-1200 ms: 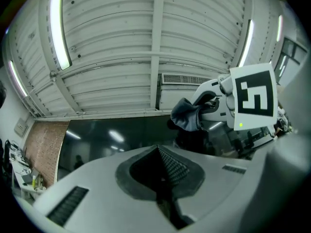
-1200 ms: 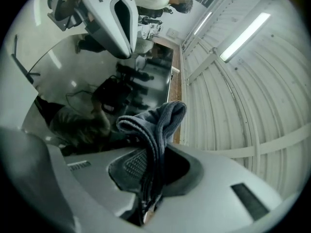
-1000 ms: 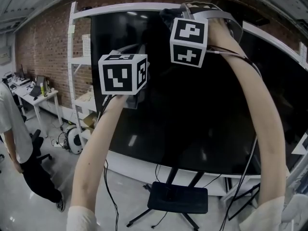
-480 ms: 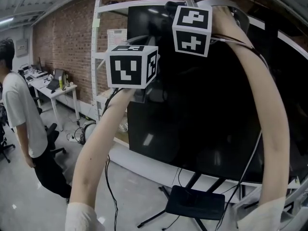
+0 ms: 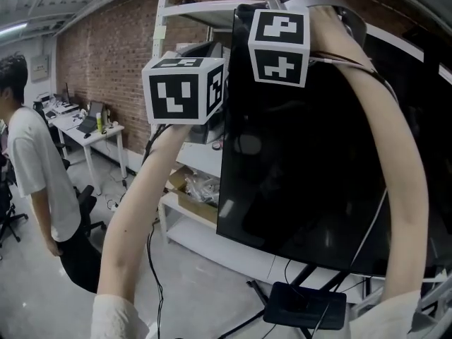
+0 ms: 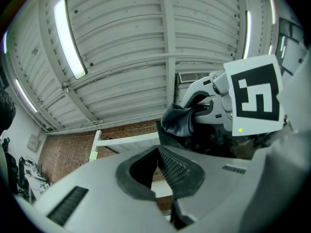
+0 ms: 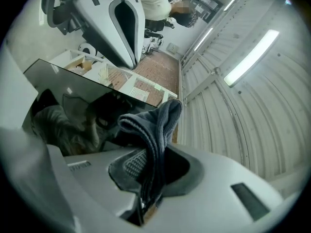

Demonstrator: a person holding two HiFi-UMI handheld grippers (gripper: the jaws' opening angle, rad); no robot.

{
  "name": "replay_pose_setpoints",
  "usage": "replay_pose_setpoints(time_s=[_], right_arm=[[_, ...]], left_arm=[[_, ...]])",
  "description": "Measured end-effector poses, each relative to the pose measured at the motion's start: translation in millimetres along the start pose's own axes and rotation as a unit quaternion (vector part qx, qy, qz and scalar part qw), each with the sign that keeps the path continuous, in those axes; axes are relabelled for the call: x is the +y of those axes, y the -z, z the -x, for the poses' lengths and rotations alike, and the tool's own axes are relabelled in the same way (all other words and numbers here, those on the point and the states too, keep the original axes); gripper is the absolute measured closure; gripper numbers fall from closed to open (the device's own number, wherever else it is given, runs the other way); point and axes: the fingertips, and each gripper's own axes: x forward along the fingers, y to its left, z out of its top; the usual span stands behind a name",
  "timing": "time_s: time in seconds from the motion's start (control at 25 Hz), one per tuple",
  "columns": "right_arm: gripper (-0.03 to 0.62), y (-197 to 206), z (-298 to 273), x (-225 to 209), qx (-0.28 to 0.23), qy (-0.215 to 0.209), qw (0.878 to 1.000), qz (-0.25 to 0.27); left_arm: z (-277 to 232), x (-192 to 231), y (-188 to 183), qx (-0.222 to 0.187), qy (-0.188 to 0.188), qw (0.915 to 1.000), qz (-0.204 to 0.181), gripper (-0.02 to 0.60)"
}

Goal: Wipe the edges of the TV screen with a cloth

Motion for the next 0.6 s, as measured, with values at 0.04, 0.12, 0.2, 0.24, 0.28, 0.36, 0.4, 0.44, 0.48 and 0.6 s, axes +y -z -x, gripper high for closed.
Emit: replay_pose_setpoints(time_s=[0.04,0.12,0.2,0.24,0.28,0.36,0.4,0.44,0.48,0.6], right_arm=[[0.545,-9,-5,-1,0.0,0.0,1.0,0.003],[0.545,-23,-11,-2,0.003,0.0,1.0,0.005],[0.545,-35,-15,-6,0.01,-0.002,1.0,-0.001],[0.545,-40,-17,-8,0.015,-0.003,1.0,-0.006],[0.545,-44,-18,-10,0.023,-0.002,1.0,-0.012],[0.545,-49,-16,-11,0.048,0.004,0.999,-0.025],[0.545,-50,-13,-11,0.063,0.011,0.997,-0.032],[0.545,-51,-10,-12,0.08,0.02,0.996,-0.04],[0.545,-52,-8,-13,0.097,0.03,0.994,-0.047],[0.545,-55,-14,-16,0.15,0.061,0.985,-0.06]], left_arm=[[-2,10,4,-0.001,0.0,1.0,0.005,0.566],[-5,28,12,-0.003,0.005,0.9998,0.017,0.566],[-6,43,18,-0.009,0.013,0.9995,0.026,0.565],[-7,50,21,-0.014,0.018,0.9994,0.028,0.565],[-8,57,24,-0.019,0.024,0.9991,0.03,0.566],[-7,67,32,-0.026,0.041,0.9982,0.035,0.566],[-6,71,37,-0.028,0.052,0.9976,0.037,0.566],[-5,76,41,-0.029,0.063,0.9969,0.039,0.565],[-5,81,45,-0.029,0.074,0.9961,0.039,0.566],[-16,102,55,-0.032,0.101,0.9932,0.047,0.566]])
